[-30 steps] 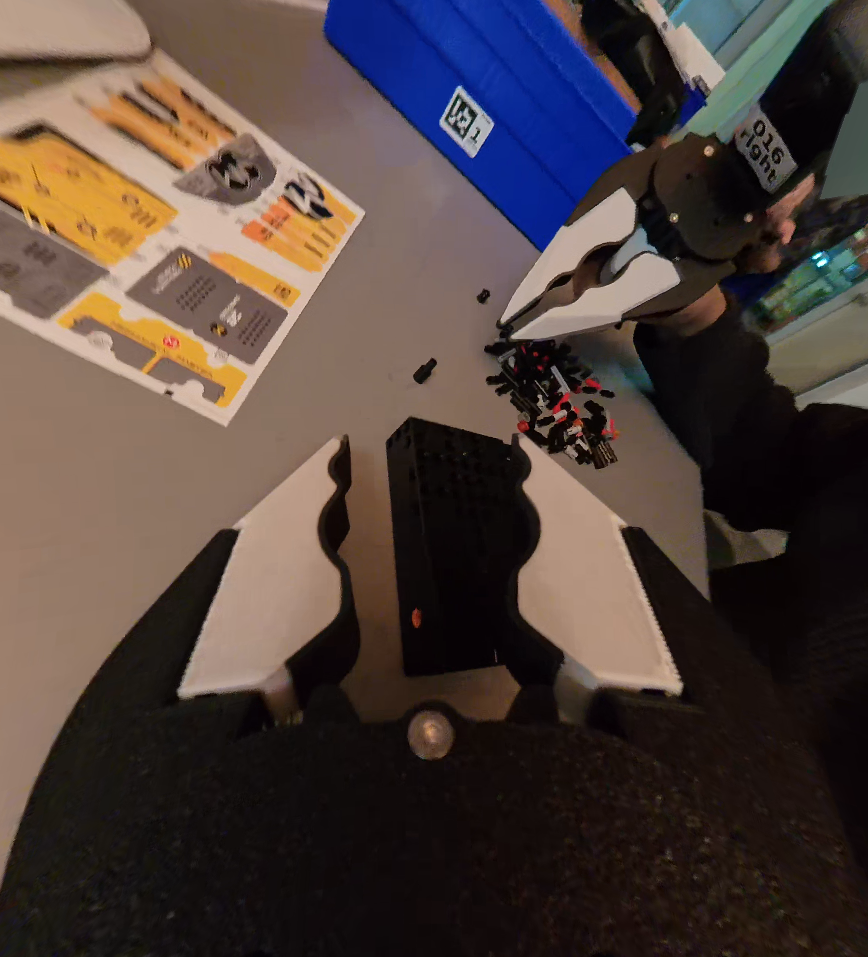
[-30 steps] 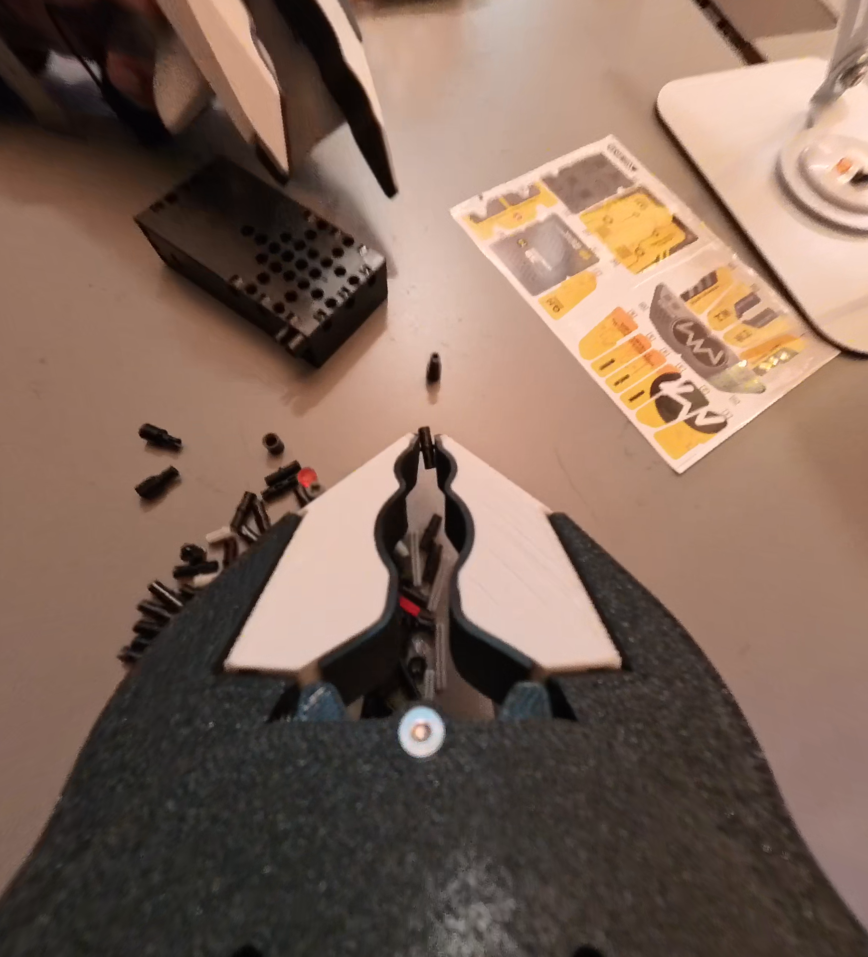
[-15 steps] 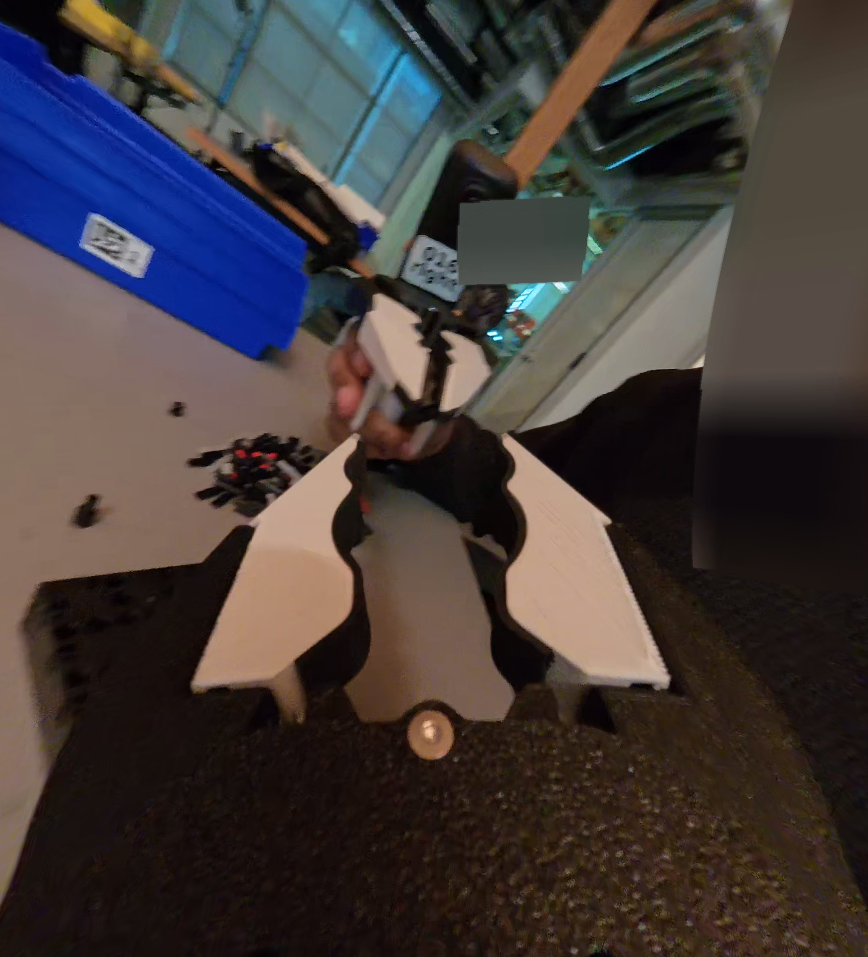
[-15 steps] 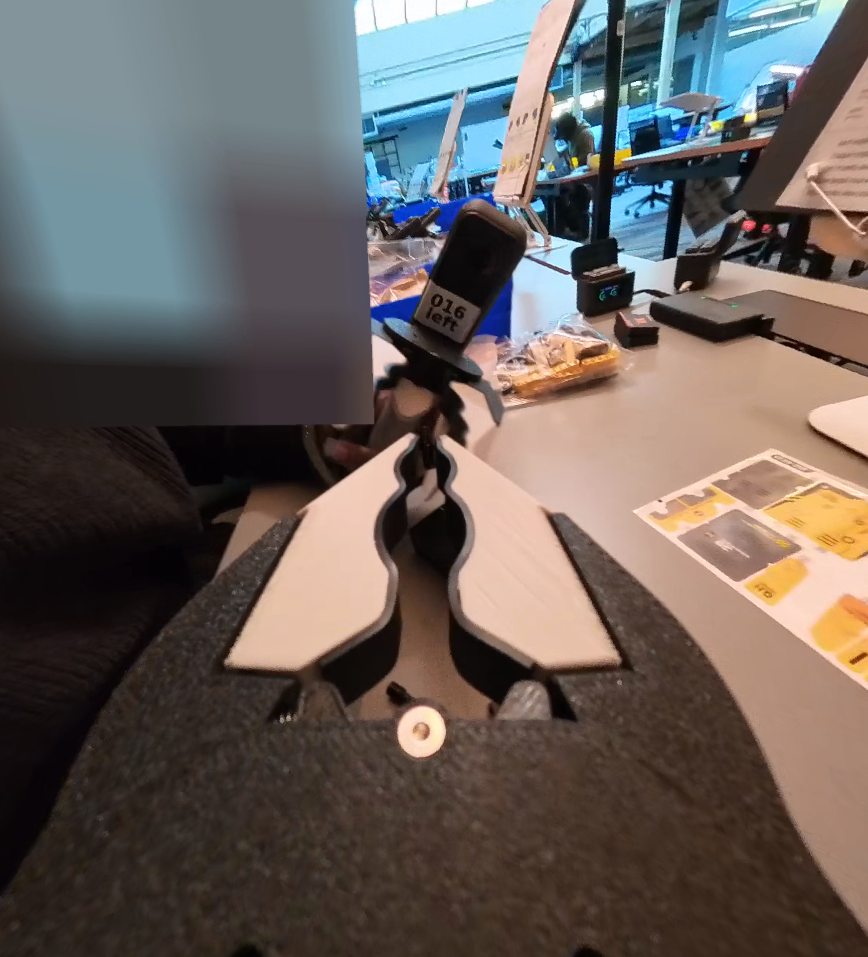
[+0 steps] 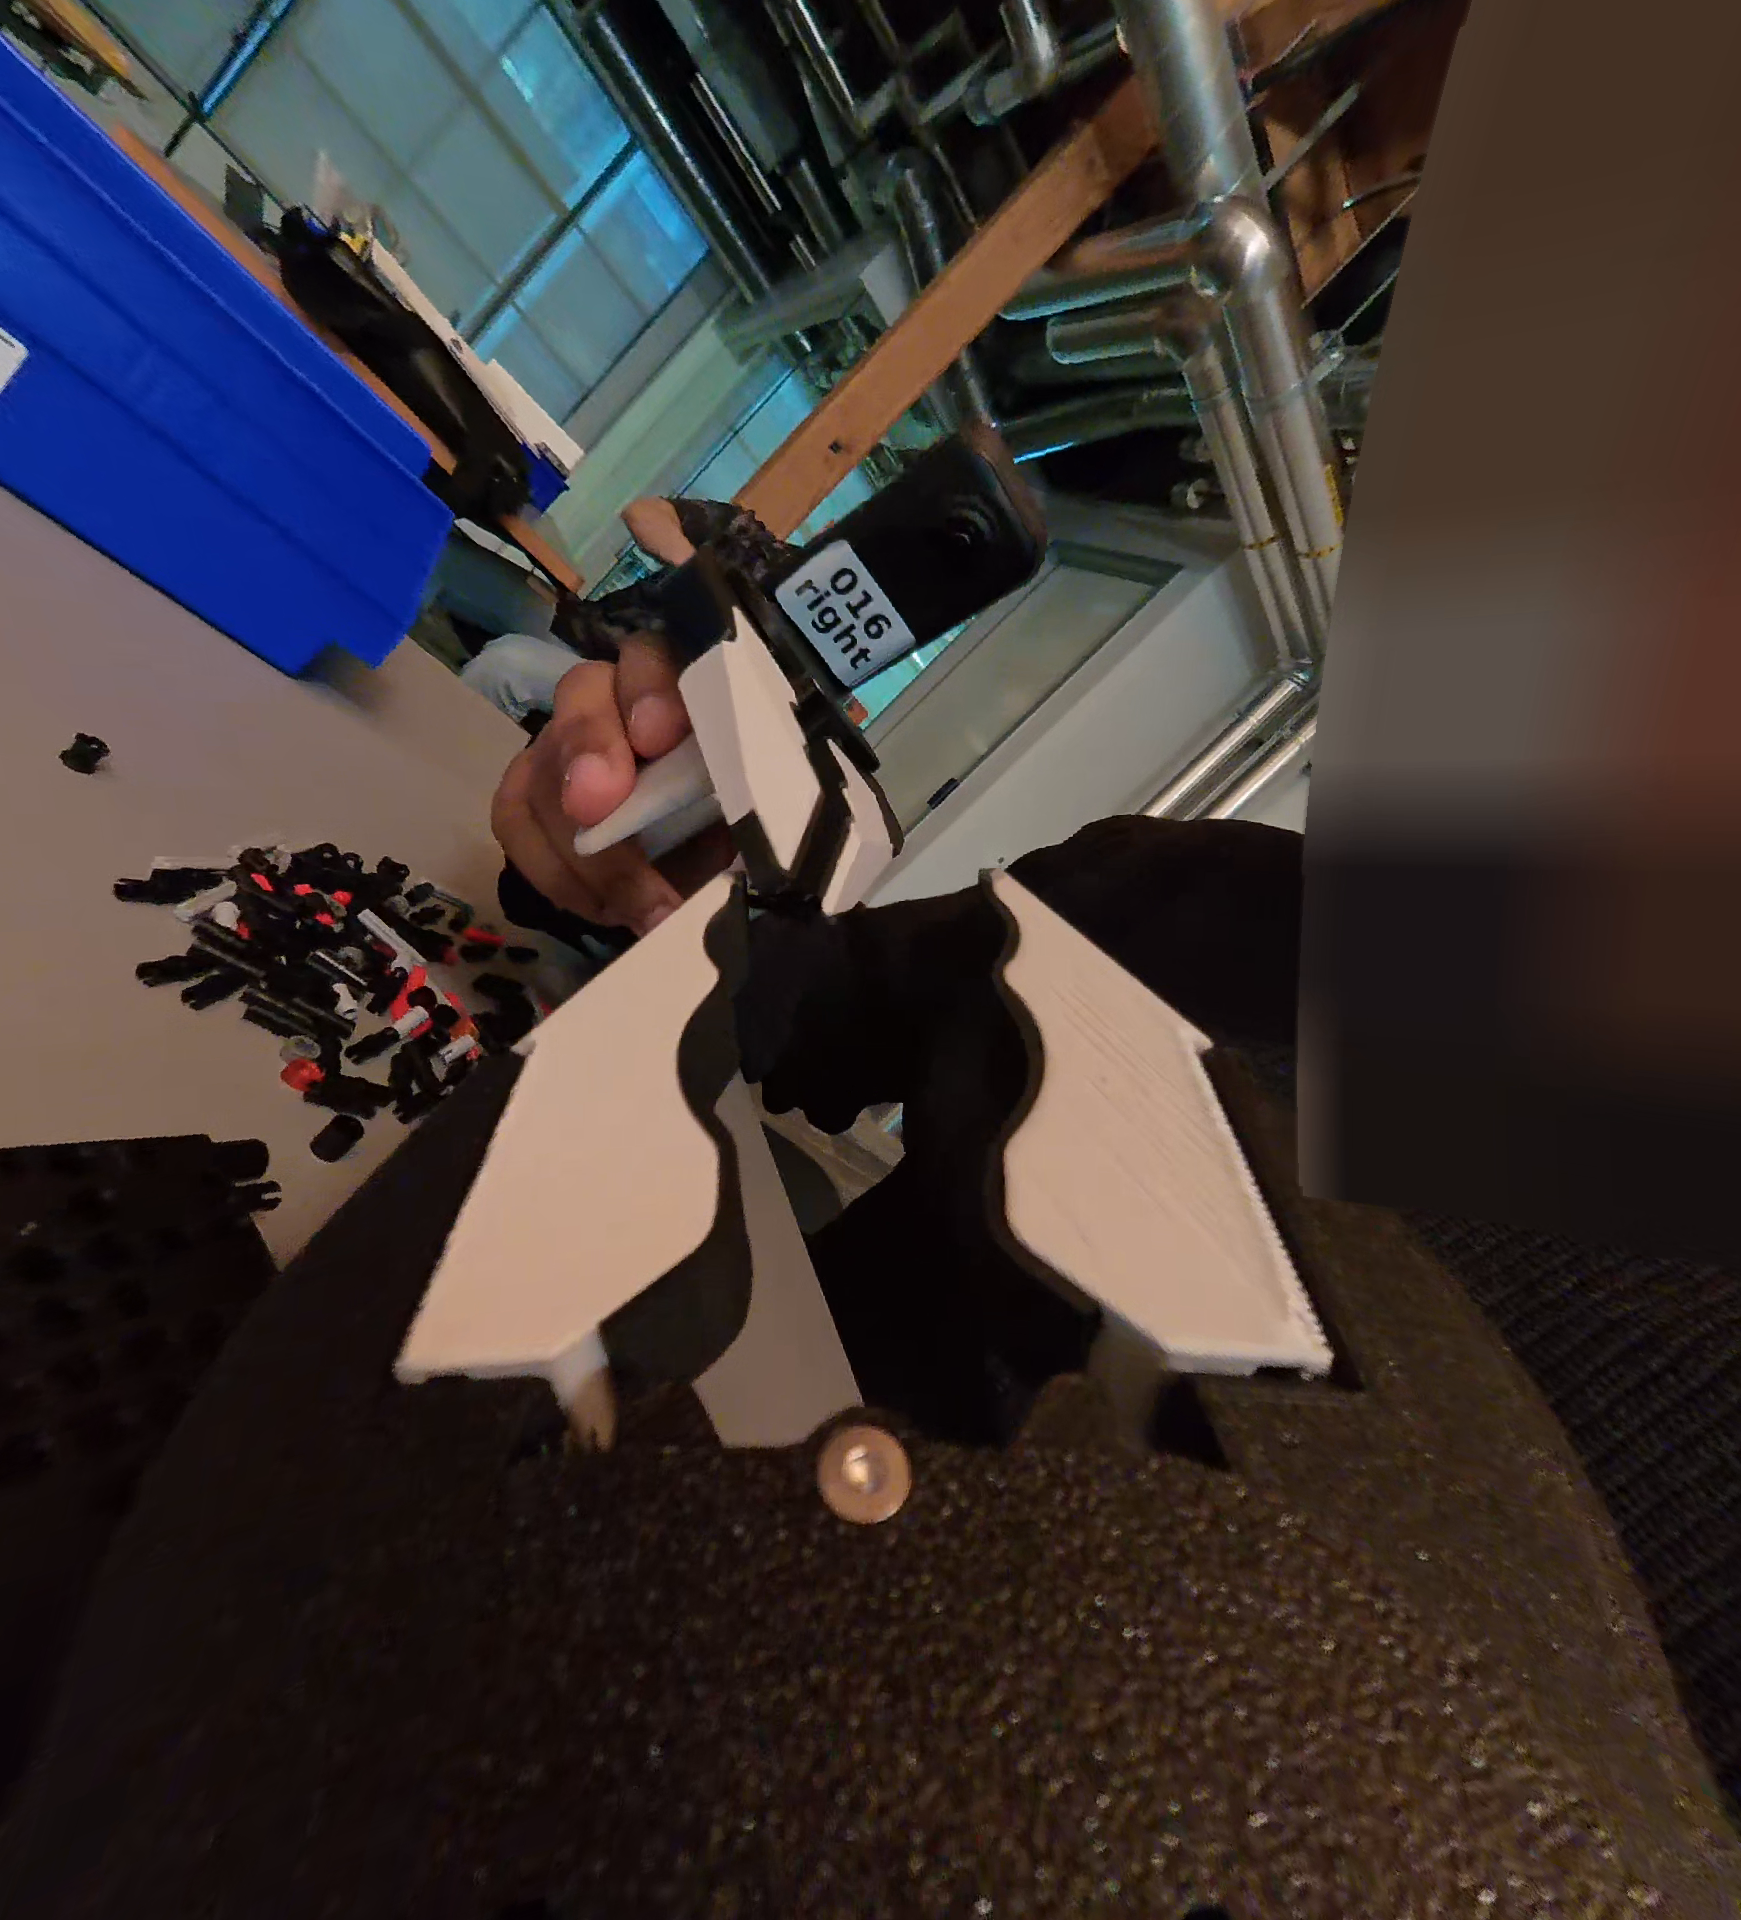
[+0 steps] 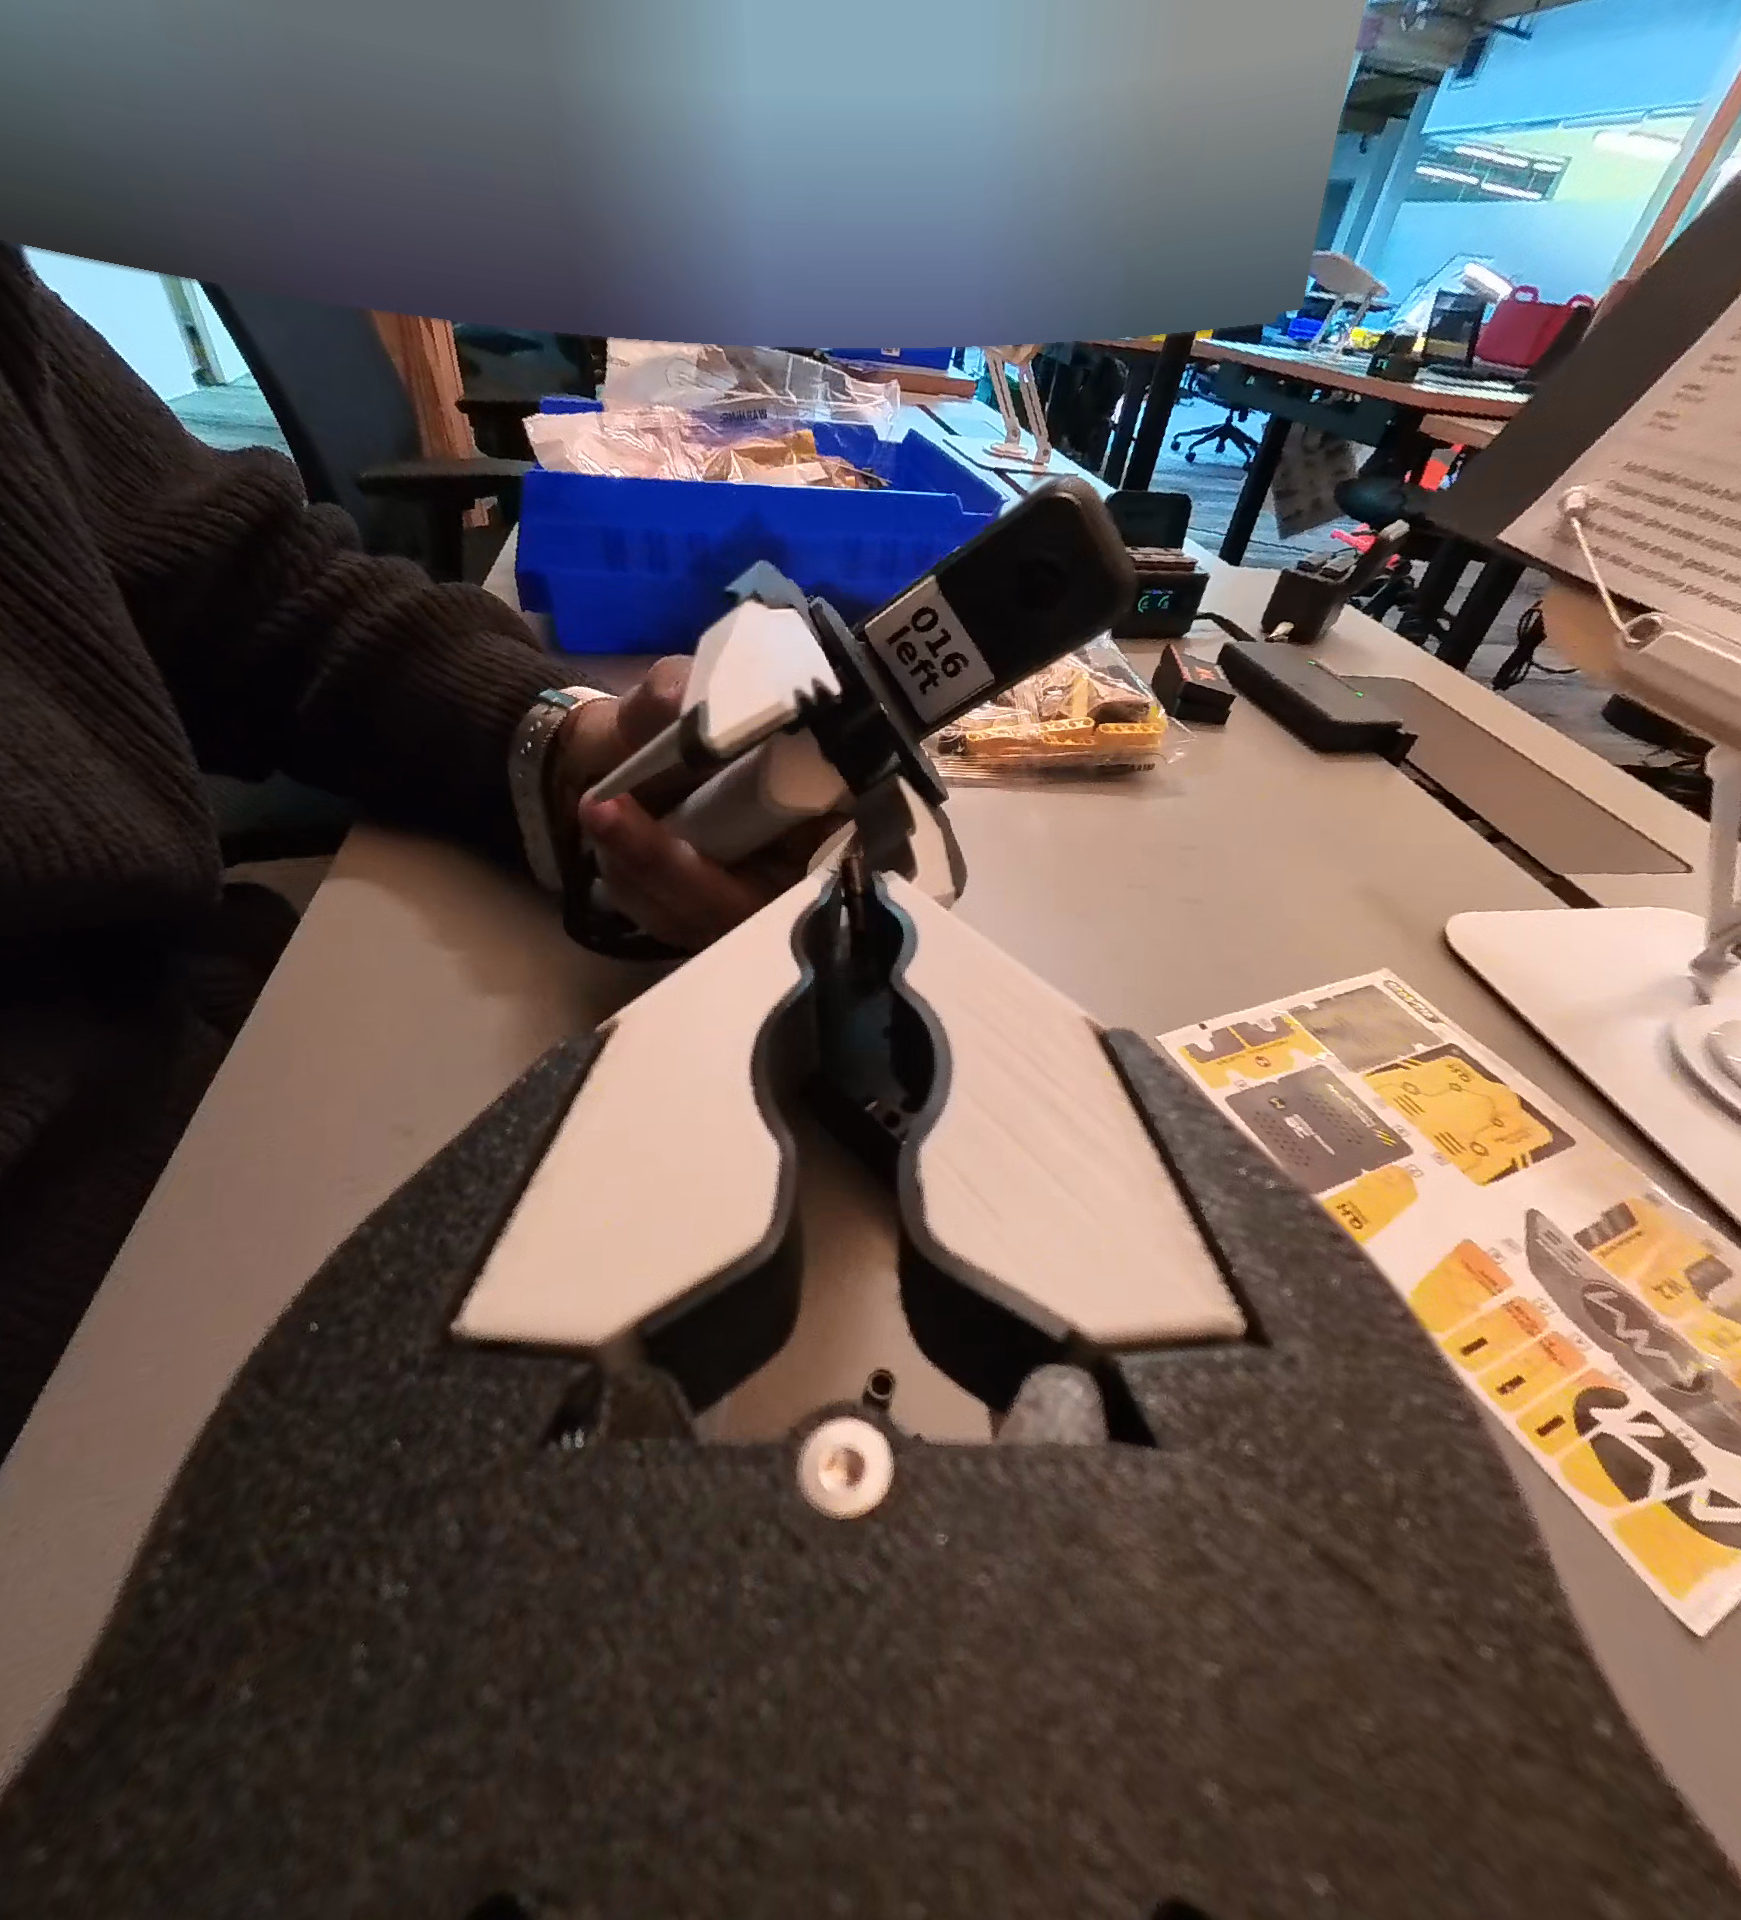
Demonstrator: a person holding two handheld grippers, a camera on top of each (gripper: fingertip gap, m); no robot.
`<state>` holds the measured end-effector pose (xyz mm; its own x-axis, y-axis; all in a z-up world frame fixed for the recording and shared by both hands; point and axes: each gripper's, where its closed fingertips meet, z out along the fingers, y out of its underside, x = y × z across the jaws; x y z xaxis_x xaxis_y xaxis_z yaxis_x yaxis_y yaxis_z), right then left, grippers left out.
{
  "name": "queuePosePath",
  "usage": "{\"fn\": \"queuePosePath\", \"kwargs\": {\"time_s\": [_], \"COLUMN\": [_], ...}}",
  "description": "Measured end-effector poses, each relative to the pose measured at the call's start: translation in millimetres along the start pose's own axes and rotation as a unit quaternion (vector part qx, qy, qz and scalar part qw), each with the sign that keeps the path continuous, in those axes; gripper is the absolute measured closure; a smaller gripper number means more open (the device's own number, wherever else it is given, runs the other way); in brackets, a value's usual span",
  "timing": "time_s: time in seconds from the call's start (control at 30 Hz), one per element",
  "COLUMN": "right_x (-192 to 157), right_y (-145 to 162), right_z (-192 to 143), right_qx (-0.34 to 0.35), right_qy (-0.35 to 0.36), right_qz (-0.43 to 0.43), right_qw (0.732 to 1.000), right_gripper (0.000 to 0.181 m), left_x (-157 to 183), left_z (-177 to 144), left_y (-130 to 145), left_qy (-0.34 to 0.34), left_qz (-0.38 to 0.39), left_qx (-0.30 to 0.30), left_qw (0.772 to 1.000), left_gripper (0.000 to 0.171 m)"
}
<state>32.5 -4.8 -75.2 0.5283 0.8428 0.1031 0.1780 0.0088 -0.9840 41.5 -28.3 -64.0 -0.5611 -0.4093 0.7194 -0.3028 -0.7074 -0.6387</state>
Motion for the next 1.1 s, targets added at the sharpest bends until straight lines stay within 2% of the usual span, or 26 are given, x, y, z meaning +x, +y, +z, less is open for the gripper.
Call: {"fn": "queuePosePath", "kwargs": {"time_s": [0.4,0.53,0.6,0.63,0.7,0.77,0.87,0.93,1.1], "right_x": [6.6,18.7,33.9,41.0,49.4,53.6,48.3,44.6,54.8], "right_y": [3.8,12.5,29.9,47.3,91.3,120.9,127.0,124.3,123.0], "right_z": [-3.8,-6.7,-10.2,-12.3,-20.4,-27.0,-20.7,-17.9,-23.2], "right_qx": [-0.017,-0.045,-0.095,-0.143,-0.261,-0.331,-0.329,-0.317,-0.311], "right_qy": [0.025,0.054,0.082,0.089,0.095,0.105,0.095,0.085,0.107], "right_qz": [-0.031,-0.041,-0.029,-0.012,0.01,0.006,0.041,0.072,0.081], "right_qw": [0.999,0.997,0.992,0.986,0.961,0.938,0.939,0.942,0.941], "right_gripper": [0.176,0.176,0.176,0.175,0.175,0.175,0.172,0.152,0.151], "left_x": [-12.3,-16.9,-21.3,-24.3,-28.8,-30.7,-32.8,-34.3,-41.5], "left_z": [-9.5,-14.5,-20.3,-23.2,-27.4,-28.5,-27.2,-26.1,-28.7], "left_y": [-7.7,-12.5,-17.5,-19.5,-21.9,-21.6,-18.6,-15.9,-14.5], "left_qy": [-0.037,-0.055,-0.076,-0.091,-0.114,-0.125,-0.136,-0.145,-0.189], "left_qz": [0.002,0.005,0.018,0.027,0.042,0.05,0.062,0.071,0.107], "left_qx": [0.016,0.025,0.034,0.035,0.035,0.03,0.019,0.008,-0.011], "left_qw": [0.999,0.998,0.996,0.995,0.992,0.99,0.989,0.987,0.976], "left_gripper": [0.14,0.145,0.145,0.145,0.145,0.145,0.145,0.145,0.144]}}
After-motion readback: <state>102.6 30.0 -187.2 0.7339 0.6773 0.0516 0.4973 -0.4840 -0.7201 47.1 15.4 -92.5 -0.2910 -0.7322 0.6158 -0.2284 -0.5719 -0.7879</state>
